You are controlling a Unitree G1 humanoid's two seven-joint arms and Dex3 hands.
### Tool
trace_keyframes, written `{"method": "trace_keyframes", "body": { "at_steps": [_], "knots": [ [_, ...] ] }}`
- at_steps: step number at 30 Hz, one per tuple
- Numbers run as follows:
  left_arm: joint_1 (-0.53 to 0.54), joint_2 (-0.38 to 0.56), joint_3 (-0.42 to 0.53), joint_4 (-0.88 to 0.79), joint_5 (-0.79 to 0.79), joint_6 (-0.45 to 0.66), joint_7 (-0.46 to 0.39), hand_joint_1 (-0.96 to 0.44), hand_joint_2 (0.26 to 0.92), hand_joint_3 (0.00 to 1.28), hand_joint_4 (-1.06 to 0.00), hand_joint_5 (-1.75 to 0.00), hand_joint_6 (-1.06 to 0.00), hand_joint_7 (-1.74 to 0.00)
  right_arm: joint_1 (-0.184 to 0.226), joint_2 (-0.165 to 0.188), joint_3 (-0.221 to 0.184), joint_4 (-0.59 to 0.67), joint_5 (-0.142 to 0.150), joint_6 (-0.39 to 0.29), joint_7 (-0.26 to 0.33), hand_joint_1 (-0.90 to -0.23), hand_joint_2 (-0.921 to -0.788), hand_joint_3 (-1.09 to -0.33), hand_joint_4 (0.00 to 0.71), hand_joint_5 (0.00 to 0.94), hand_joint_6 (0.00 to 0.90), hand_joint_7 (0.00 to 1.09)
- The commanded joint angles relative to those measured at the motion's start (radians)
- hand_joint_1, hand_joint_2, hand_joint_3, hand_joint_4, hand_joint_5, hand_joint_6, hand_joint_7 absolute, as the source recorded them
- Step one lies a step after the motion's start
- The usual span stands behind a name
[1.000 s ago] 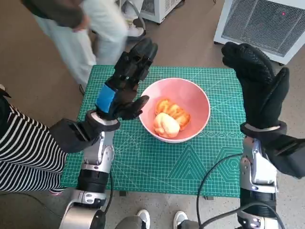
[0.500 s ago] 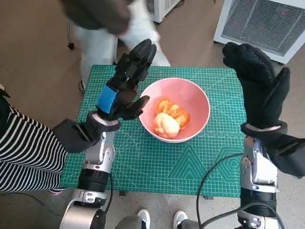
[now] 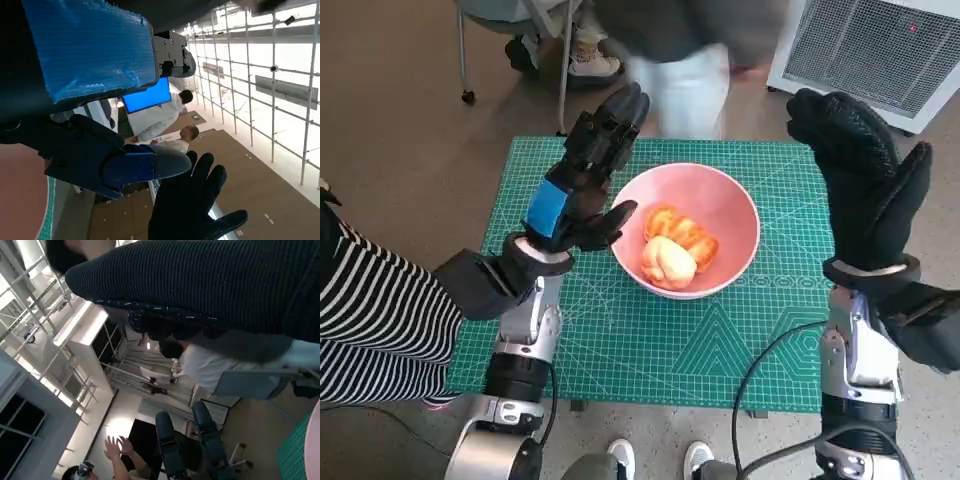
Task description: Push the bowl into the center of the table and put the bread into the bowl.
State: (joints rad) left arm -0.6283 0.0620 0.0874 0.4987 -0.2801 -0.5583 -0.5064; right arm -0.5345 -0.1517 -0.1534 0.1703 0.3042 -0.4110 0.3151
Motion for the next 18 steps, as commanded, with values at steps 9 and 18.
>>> {"method": "trace_keyframes", "body": {
  "at_steps": [9,18],
  "knots": [
    [-0.020,-0.006,0.012,0.022,-0.022,-0.017,-0.022,-0.68,0.921,0.43,-0.04,-0.01,0.00,-0.39,0.009,-0.001,0.003,0.033,-0.021,-0.005,-0.001,-0.667,-0.921,-0.642,0.185,0.004,0.156,0.38],
    [-0.025,0.000,0.028,0.035,-0.047,-0.021,-0.042,-0.69,0.921,0.43,-0.04,-0.01,0.00,-0.39,0.009,-0.001,0.007,0.040,-0.020,-0.006,0.004,-0.673,-0.921,-0.650,0.185,0.003,0.148,0.37]
  ]
}}
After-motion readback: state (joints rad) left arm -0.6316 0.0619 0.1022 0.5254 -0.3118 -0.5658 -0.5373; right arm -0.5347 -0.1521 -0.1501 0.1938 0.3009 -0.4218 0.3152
